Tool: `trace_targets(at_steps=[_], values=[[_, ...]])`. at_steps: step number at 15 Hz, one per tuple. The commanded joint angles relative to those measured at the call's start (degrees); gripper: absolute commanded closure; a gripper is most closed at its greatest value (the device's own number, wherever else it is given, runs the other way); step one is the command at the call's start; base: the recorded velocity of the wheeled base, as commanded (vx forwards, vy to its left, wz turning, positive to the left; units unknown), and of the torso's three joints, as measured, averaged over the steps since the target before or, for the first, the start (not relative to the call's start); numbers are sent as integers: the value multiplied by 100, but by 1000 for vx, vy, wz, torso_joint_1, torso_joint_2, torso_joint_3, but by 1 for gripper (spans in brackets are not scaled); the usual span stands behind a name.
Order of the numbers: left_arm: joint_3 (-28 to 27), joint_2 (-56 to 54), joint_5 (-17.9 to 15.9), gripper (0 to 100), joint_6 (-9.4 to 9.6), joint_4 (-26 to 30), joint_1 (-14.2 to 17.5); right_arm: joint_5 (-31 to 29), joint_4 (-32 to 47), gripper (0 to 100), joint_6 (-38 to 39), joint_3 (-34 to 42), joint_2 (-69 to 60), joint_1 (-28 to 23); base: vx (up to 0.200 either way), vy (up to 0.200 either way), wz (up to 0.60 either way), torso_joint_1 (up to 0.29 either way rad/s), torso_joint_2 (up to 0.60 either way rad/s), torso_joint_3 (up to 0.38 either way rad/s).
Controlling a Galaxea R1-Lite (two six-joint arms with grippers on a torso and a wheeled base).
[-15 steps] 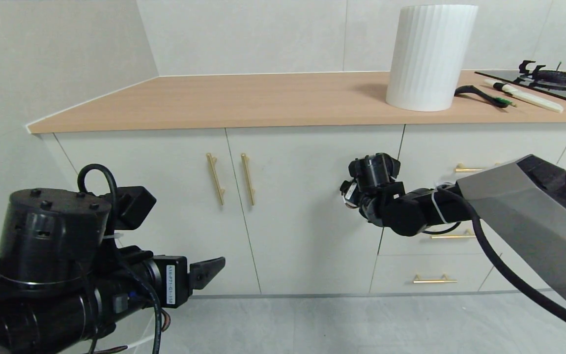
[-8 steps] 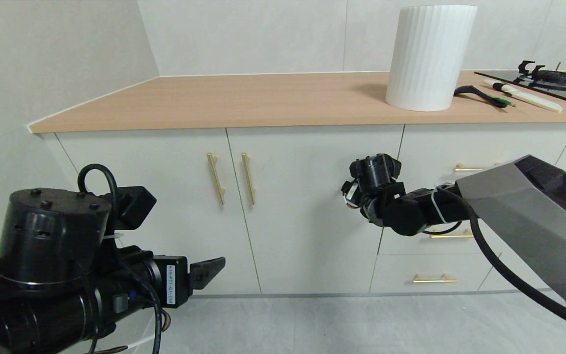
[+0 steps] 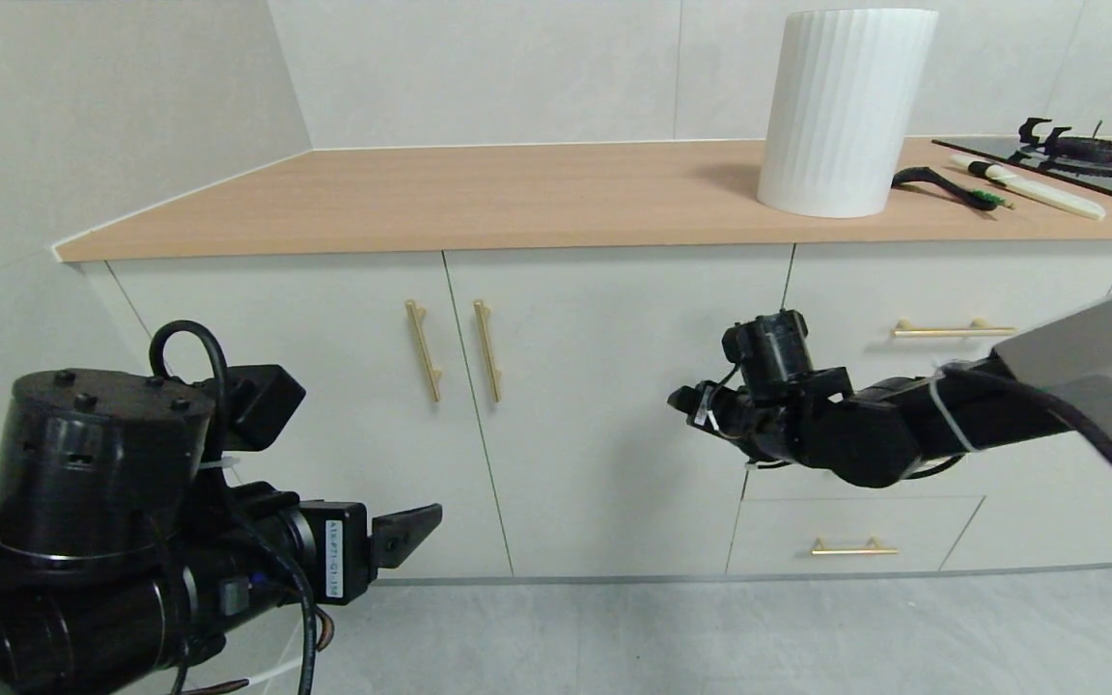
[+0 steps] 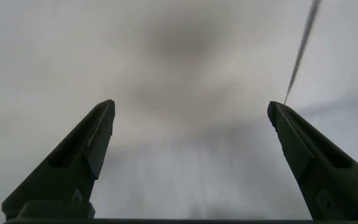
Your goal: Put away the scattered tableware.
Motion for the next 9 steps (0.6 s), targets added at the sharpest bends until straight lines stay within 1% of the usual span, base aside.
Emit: trace_targets(at_steps=[1,2,3,4,5,6,7,8,9], values=[[1,-50,2,0,2,-1,9,880,-34,0,-439,953,-1361,36,0,0,0,0,0,0],[10,-147,2,0,10,8,9,880,-26,0,-518,1059,-1642,36,0,0,0,0,0,0],[19,-279,2,0,107,8,26,880,-26,0,-650,1191,-1950,36,0,0,0,0,0,0],[80,-498,-7,0,283,-1,88,880,-26,0,-843,1419,-2302,9,0,0,0,0,0,0],[177,-815,-77,0,511,-10,308,880,-26,0,-1072,1744,-2855,-96,0,0,0,0,0,0],[221,-1070,-139,0,678,-10,404,862,-26,0,-1230,1982,-3312,-105,0,0,0,0,0,0],[247,-1219,-148,0,740,-1,448,827,-26,0,-1335,2122,-3576,-114,0,0,0,0,0,0],[379,-1720,-139,0,960,-1,475,634,-26,0,-1634,2544,-4367,-114,0,0,0,0,0,0],[449,-2089,-139,0,1047,8,501,484,-26,0,-1801,2843,-4859,-114,0,0,0,0,0,0]])
